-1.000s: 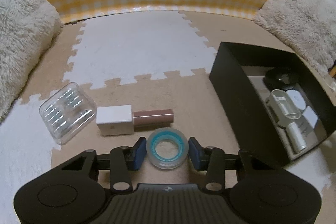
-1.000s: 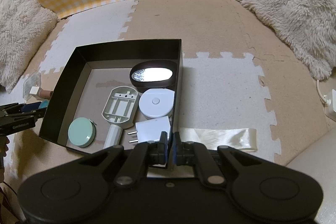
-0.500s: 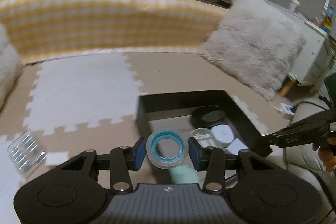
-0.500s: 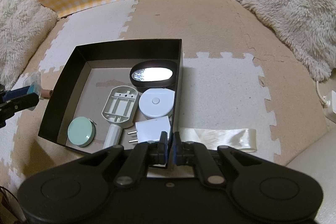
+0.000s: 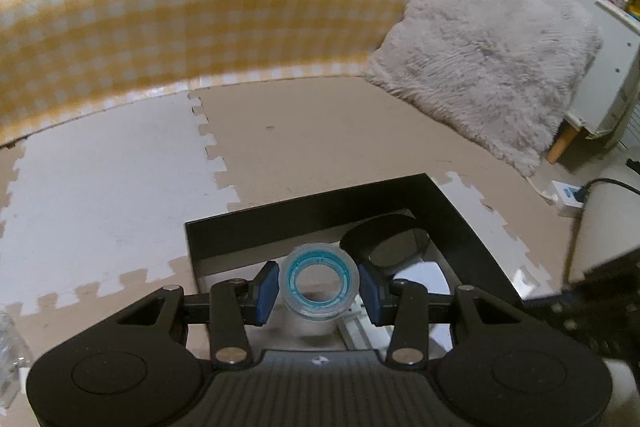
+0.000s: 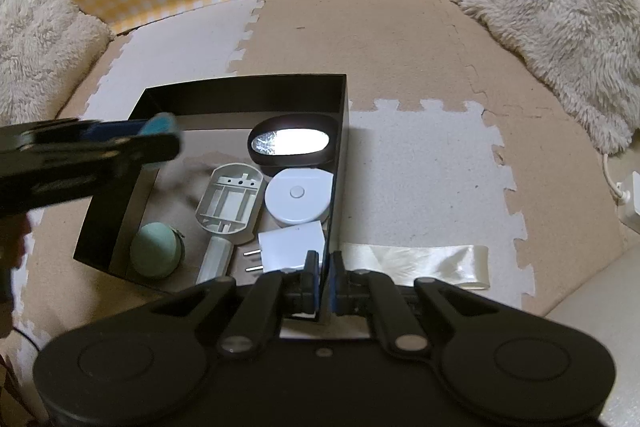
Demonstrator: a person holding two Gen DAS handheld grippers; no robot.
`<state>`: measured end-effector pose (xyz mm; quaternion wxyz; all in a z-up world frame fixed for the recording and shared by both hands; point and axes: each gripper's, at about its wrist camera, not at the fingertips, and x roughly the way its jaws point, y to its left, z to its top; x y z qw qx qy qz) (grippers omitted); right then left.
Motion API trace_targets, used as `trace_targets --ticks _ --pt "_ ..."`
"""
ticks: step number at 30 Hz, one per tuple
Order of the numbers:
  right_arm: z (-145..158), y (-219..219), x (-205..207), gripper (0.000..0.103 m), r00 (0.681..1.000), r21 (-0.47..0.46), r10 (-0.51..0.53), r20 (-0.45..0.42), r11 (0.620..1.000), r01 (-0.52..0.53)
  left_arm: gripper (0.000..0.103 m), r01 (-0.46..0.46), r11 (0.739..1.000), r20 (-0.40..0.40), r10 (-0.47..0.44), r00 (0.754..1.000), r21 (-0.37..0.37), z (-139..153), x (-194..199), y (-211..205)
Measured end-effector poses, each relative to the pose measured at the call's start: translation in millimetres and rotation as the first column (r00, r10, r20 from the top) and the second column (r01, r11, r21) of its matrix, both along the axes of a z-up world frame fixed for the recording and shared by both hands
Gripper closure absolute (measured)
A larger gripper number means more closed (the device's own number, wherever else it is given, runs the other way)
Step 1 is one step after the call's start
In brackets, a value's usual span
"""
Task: Organize rigid objects
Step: 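Carry the tape roll into the black box and open the left tool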
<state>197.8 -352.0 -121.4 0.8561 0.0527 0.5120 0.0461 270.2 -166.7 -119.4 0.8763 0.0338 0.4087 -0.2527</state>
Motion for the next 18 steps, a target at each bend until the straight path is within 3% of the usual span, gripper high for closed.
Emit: trace_targets --ticks 10,18 --pt "0 -2 1 0.097 1.0 0.013 -0.001 0.0 1.0 0.001 0.058 -0.024 1.0 -0.04 0.024 0.999 0.002 -20 26 -16" --pt "0 -2 1 0.097 1.0 0.015 -0.001 0.0 1.0 0.001 0.038 0.019 0.999 -0.035 -0.017 0.999 0.04 -20 19 -19"
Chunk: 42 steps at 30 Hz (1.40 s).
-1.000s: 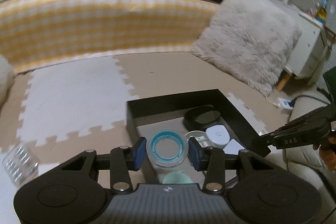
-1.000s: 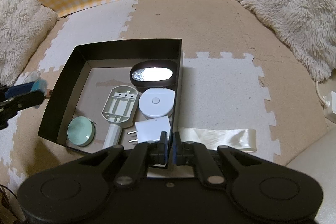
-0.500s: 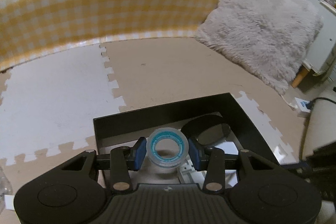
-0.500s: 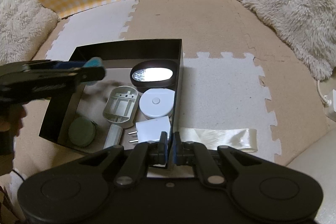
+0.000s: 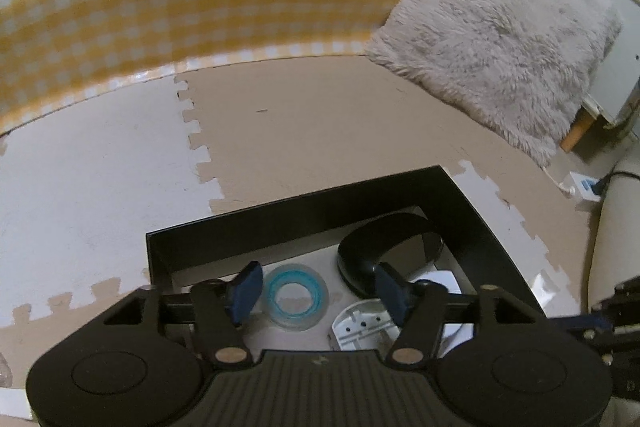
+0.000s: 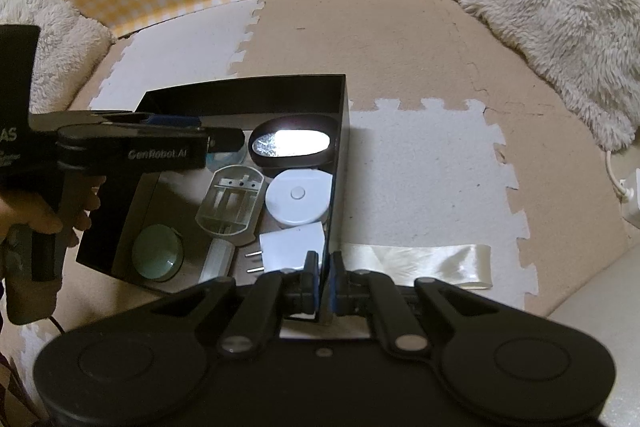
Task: Organize rigid objects
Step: 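Carry the tape roll into the black box and open the left tool, then raise the left tool away from the box toward the remaining items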
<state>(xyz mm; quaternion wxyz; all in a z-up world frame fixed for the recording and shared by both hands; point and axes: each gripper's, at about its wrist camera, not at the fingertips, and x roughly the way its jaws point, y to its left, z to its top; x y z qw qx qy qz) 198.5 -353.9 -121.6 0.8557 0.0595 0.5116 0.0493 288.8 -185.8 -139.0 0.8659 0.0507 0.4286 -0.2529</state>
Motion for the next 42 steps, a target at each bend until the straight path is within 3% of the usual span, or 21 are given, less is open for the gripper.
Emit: trace_targets --ticks 4,6,15,29,37,42 --pt "0 0 0 0.097 1.0 -0.001 0.001 0.0 1.0 -0.001 0.031 0.017 1.0 -0.016 -0.017 1.0 0.013 3 -8 3" --pt "0 0 0 0.097 1.0 0.001 -0.001 0.0 1.0 0.001 0.02 0.022 0.999 -0.023 -0.021 1.0 0.028 4 -12 4" --pt "-1 0 0 0.097 1.0 0.001 -0.003 0.0 1.0 0.003 0.003 0.05 0.998 -0.021 -0.049 0.999 0.048 18 -33 9" --pt "-1 1 -1 0.097 1.0 -0.01 -0.001 0.0 1.0 0.001 0.0 0.091 0.994 0.027 -0.092 0.995 0.053 42 -61 17" --pt "-1 1 -1 0.097 1.0 -0.011 0.0 0.0 1.0 0.0 0.0 0.055 0.998 0.076 -0.058 0.995 0.041 63 -69 33" --pt "-1 2 -1 0.097 1.0 -0.011 0.0 0.0 1.0 0.0 0.0 -0.023 0.999 0.122 0.02 0.992 0.025 79 -64 61"
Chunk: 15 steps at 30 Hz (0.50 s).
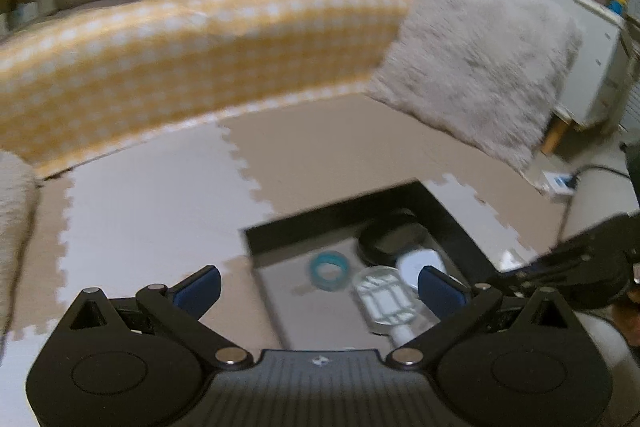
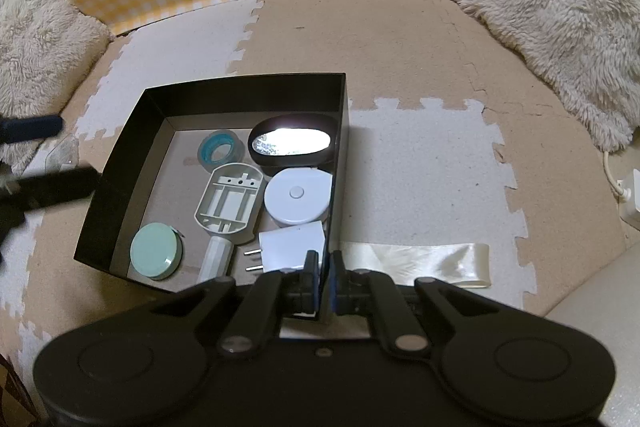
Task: Organize rigid objects
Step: 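Raise the left tool away from the box toward the remaining items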
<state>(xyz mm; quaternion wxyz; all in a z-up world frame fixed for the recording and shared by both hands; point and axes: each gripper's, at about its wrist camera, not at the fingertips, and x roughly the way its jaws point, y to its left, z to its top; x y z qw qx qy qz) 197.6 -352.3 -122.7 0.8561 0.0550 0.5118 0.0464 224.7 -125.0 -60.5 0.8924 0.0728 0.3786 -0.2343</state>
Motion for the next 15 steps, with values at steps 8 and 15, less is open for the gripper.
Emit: trace_targets --ticks 8,15 --pt "0 1 0 0.097 1.0 -0.004 0.001 0.0 1.0 -0.001 0.0 -0.168 0.985 0.005 0.169 0.986 -0.035 3 13 63" --pt "0 1 0 0.097 1.0 -0.012 0.005 -0.002 1.0 -0.005 0.0 -0.36 0.932 -0.039 0.358 0.933 -0.043 -10 26 124"
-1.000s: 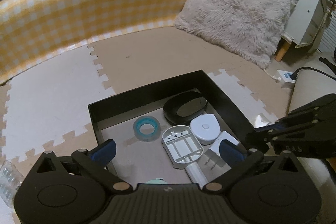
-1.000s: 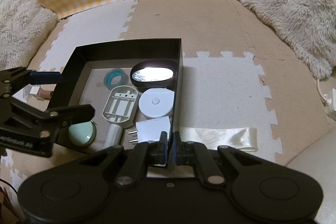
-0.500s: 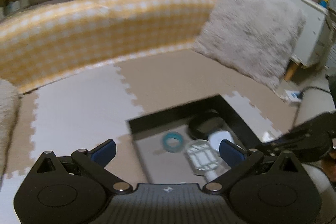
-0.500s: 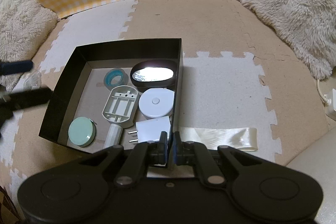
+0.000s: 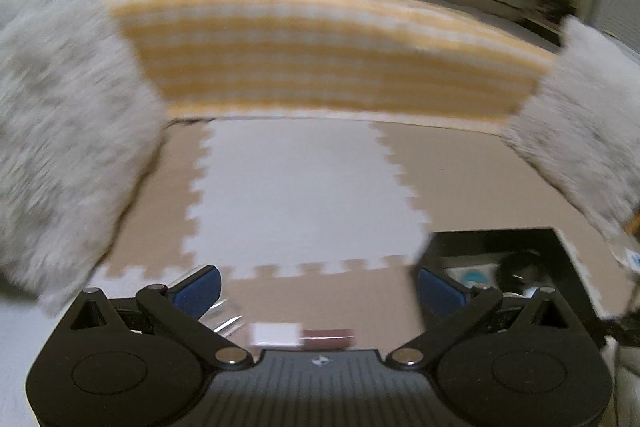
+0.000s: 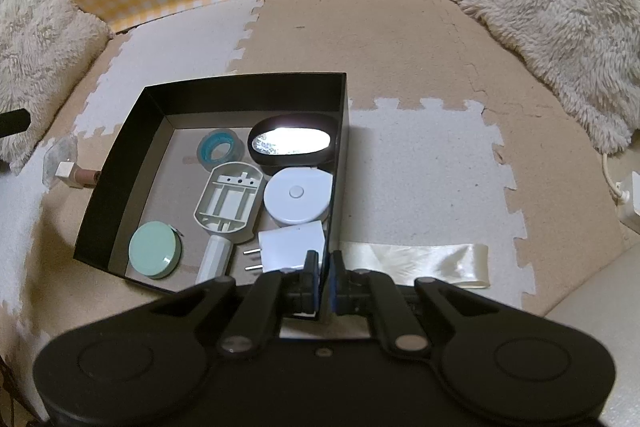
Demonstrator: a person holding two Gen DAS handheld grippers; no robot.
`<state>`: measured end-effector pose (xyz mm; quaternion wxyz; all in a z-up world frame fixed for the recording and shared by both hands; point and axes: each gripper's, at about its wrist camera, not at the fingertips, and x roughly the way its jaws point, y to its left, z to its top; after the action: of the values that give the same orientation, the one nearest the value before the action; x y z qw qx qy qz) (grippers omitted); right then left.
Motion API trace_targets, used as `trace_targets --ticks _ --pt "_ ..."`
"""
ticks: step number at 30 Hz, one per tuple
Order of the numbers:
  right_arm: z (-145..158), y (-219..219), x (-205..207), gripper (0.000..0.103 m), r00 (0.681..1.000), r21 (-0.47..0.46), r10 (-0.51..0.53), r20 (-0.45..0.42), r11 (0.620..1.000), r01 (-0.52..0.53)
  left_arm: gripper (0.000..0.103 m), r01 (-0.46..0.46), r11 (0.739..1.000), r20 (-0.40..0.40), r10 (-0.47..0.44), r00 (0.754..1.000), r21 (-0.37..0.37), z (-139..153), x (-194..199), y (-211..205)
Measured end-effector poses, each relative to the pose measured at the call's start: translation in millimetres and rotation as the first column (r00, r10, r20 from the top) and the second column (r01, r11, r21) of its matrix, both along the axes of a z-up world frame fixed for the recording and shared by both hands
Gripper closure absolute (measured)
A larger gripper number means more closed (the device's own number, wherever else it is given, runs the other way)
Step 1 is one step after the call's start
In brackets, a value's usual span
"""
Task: Organize rigid objects
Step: 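Raise the left tool away from the box toward the remaining items, then lower the left tool onto the clear plastic blister tray and close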
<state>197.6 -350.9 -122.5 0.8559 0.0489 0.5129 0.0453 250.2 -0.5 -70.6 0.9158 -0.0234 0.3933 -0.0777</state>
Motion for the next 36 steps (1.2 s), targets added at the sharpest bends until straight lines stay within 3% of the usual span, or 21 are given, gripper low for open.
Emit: trace_targets --ticks 5,9,14,19,23,29,32,36 --pt "0 0 0 0.097 1.0 -0.001 0.001 0.0 1.0 -0.001 0.0 -0.176 0.982 -0.063 0.171 0.983 -0.074 -19 11 44" --pt "0 1 0 0.097 1.0 -0.008 0.006 -0.001 1.0 -0.006 0.0 -0.316 0.937 -0.154 0.294 0.943 -0.147 -40 17 74" --pt "0 1 0 0.097 1.0 -0.004 0.003 -0.003 1.0 -0.003 0.0 -0.404 0.879 -0.227 0.352 0.908 -0.252 -62 21 89" --pt "0 1 0 0.097 1.0 -0.005 0.004 -0.003 1.0 -0.004 0.0 -0.423 0.856 -0.255 0.355 0.899 -0.299 -84 32 91" --pt "0 1 0 0.097 1.0 -0.006 0.005 -0.004 1.0 -0.005 0.0 -0.408 0.86 -0.242 0.344 0.907 -0.306 -93 41 89" --pt "-1 3 2 0.097 1.0 -0.019 0.012 -0.007 1.0 -0.012 0.0 -0.348 0.894 -0.183 0.306 0.934 -0.282 -96 57 81" --pt "-1 4 2 0.097 1.0 -0.022 0.014 -0.009 1.0 -0.014 0.0 -0.302 0.929 -0.153 0.273 0.95 -0.216 -96 63 73" --pt "-1 4 3 0.097 1.0 -0.025 0.018 -0.009 1.0 -0.018 0.001 -0.215 0.976 -0.097 0.21 0.973 -0.044 -93 68 55"
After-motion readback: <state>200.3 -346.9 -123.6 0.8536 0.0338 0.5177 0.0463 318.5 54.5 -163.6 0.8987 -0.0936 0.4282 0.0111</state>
